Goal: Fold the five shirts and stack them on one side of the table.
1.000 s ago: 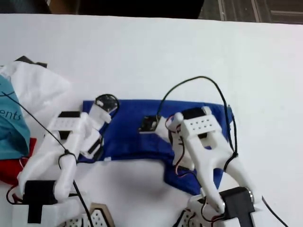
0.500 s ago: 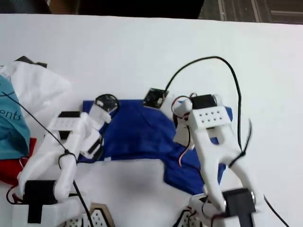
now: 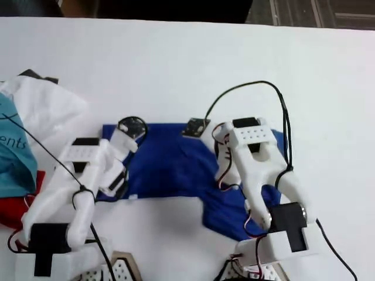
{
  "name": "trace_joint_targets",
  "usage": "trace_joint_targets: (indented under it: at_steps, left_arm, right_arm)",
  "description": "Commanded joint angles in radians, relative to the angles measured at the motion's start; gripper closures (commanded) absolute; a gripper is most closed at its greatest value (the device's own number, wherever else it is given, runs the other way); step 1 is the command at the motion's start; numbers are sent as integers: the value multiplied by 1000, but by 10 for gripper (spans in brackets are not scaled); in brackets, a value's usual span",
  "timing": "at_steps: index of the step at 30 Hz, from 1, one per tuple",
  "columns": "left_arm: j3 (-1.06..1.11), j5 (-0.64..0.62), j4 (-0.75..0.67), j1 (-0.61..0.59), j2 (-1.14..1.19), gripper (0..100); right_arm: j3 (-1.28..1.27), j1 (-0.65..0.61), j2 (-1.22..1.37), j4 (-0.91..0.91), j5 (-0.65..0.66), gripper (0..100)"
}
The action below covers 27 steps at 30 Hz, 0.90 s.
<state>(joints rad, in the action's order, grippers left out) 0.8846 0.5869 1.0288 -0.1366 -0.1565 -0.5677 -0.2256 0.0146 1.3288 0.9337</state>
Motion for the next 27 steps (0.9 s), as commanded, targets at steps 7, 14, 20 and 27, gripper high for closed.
trace_joint_targets:
  at_steps: [7,14,20,27]
  left_arm:
    - [-1,0,-64,-8,-2,839]
    - [-1,0,-64,-8,-2,839]
    - [-1,0,-64,-8,-2,839]
    - [-1,0,-64,-8,-2,839]
  right_arm:
    - [-178,-1,-191,105,170,964]
    - [-275,45,-524,82,206,964]
    - [-273,51,-542,-116,32,943]
    - [-267,5,-297,-219,3,904]
